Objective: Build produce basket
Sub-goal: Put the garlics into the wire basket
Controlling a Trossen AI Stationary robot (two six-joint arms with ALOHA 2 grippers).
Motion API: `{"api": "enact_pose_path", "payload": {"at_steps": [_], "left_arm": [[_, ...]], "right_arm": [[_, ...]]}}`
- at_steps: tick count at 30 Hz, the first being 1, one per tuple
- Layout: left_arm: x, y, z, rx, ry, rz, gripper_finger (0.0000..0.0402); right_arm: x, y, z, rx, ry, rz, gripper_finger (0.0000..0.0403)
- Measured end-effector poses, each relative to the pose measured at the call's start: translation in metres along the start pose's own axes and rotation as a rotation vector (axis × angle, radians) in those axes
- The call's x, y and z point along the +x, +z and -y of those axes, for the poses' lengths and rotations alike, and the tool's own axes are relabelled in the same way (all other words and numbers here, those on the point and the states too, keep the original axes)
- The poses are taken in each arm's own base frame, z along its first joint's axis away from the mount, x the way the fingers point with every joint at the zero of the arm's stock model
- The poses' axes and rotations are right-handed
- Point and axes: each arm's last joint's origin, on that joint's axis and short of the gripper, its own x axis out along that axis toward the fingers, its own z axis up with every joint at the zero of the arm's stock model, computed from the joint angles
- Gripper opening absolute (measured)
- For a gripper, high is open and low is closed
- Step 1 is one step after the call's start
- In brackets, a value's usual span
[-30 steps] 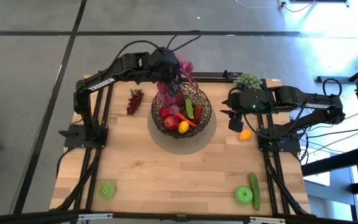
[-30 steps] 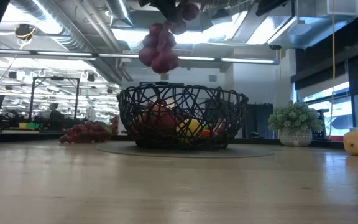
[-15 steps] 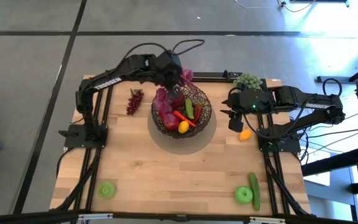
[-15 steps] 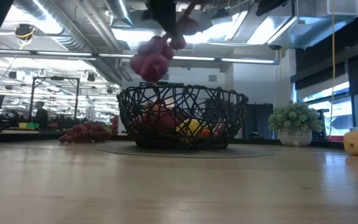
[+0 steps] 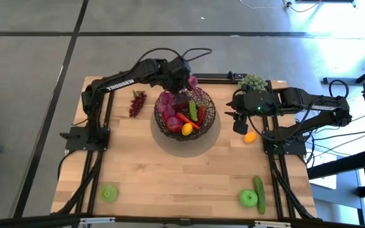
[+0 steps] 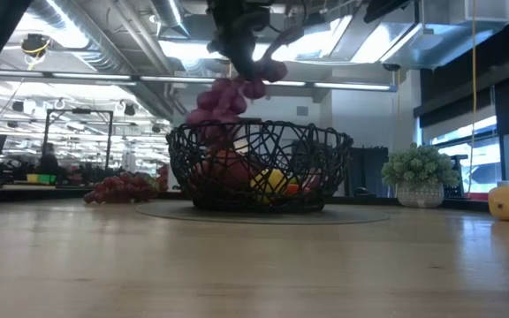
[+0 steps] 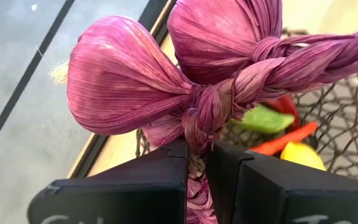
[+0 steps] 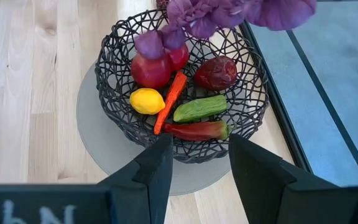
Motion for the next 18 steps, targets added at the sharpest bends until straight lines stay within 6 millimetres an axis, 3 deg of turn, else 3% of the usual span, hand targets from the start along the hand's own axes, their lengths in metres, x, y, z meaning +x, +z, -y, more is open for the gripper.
{"api": "enact_pose_path", "payload": {"at_steps": [10, 18], "left_arm": [[-0.004, -0.004, -0.015, -0.020, -0.089, -0.079, 0.0014], [0.024, -0.004, -0.014, -0.004, -0.136, -0.131, 0.0014]], "right_arm": [[0.000, 0.000, 0.000, 0.000, 0.001, 0.000, 0.0155], [0.000, 0.000, 0.000, 0.000, 0.002, 0.000, 0.0155]]}}
